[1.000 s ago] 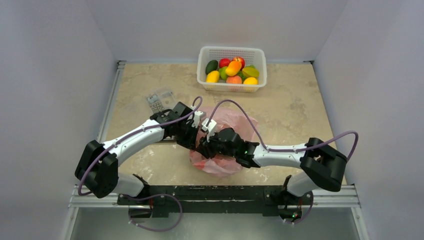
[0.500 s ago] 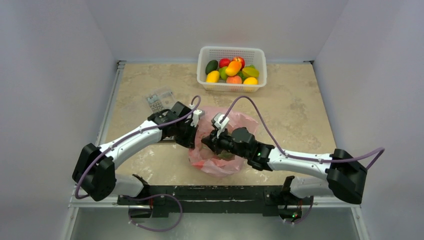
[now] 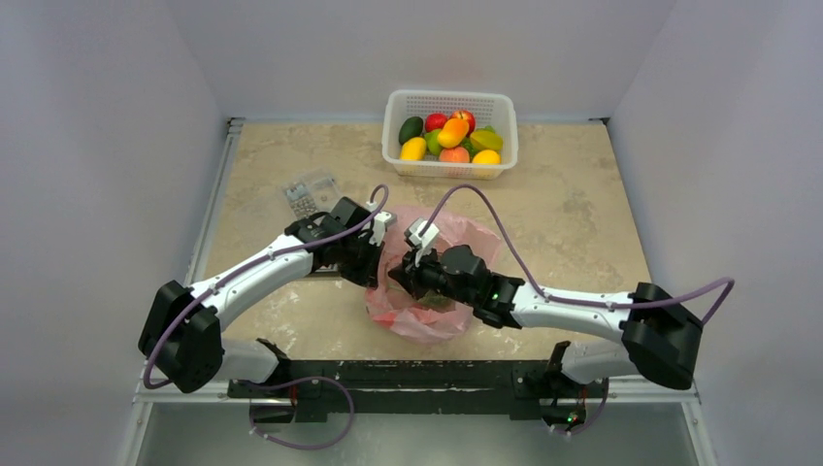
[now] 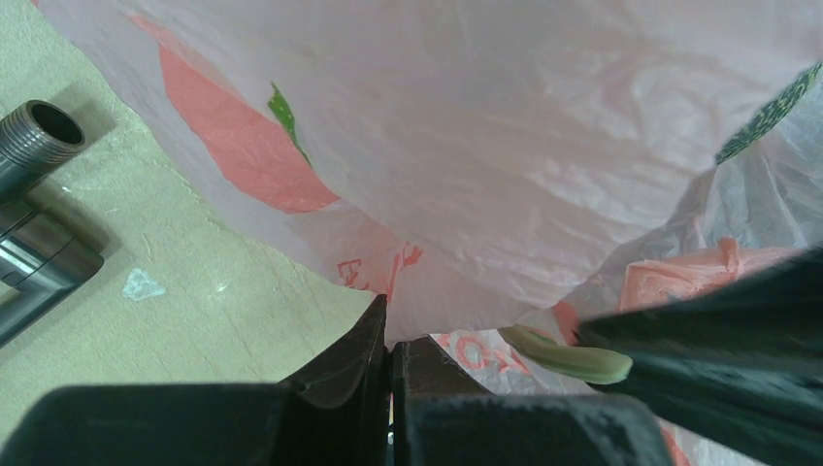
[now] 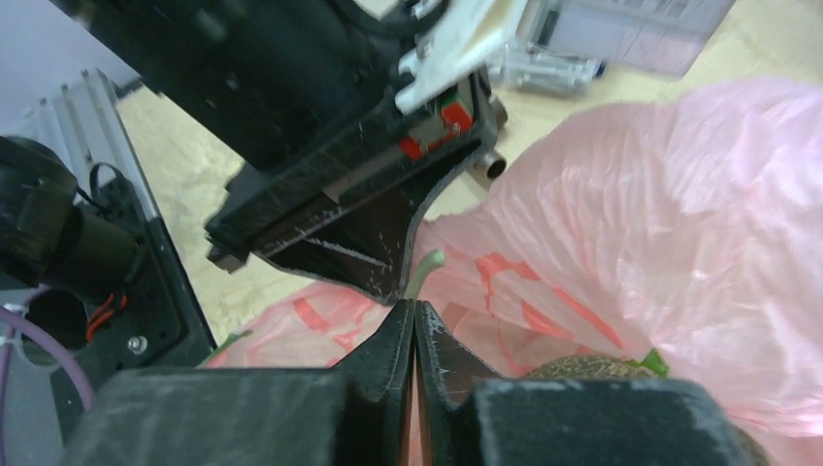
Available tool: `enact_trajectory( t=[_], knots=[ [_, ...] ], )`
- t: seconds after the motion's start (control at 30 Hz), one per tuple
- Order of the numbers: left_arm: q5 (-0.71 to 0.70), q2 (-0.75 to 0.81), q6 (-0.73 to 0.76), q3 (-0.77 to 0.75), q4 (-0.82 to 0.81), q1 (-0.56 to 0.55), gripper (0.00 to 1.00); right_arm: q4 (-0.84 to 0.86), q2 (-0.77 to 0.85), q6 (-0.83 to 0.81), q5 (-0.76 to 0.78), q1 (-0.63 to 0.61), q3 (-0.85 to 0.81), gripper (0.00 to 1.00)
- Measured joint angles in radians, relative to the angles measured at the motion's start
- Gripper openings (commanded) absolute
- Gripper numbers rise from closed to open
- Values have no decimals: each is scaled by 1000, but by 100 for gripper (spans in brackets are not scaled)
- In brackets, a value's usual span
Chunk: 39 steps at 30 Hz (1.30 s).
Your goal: Take the fake fruits out of the plastic bag
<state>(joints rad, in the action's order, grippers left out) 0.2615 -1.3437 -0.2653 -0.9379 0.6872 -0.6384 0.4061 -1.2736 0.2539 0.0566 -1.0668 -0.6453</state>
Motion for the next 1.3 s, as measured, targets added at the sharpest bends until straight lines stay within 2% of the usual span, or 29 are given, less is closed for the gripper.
enact_trajectory(
  t=[0.07, 0.13, 0.33, 0.5, 0.6, 0.67, 0.73, 0.87, 0.93, 1.1, 1.3],
  knots=[
    [0, 0, 0, 0, 0, 0, 0, -18, -31, -3, -9, 0, -7, 29],
    [0, 0, 0, 0, 0, 0, 0, -37, -32, -7, -23, 0, -5, 40],
    [0, 0, 0, 0, 0, 0, 0, -29, -18, -26, -21, 0, -1, 52],
    [0, 0, 0, 0, 0, 0, 0, -5, -75, -52, -21, 0, -4, 55],
    [0, 0, 0, 0, 0, 0, 0, 2, -138, -73, -22, 0, -19, 53],
    [0, 0, 0, 0, 0, 0, 0, 12, -169, -86, -24, 0, -31, 46],
    [0, 0, 0, 0, 0, 0, 0, 19, -188, -93, -27, 0, -39, 37],
    [0, 0, 0, 0, 0, 0, 0, 33, -212, -102, -37, 0, -46, 10],
    [0, 0, 0, 0, 0, 0, 0, 33, -210, -99, -44, 0, -47, 1],
    [0, 0, 0, 0, 0, 0, 0, 2, -145, -98, -39, 0, -47, 0],
    [-15, 7, 1, 0, 1, 0, 0, -28, 46, -89, -17, 0, -45, 0]
  ],
)
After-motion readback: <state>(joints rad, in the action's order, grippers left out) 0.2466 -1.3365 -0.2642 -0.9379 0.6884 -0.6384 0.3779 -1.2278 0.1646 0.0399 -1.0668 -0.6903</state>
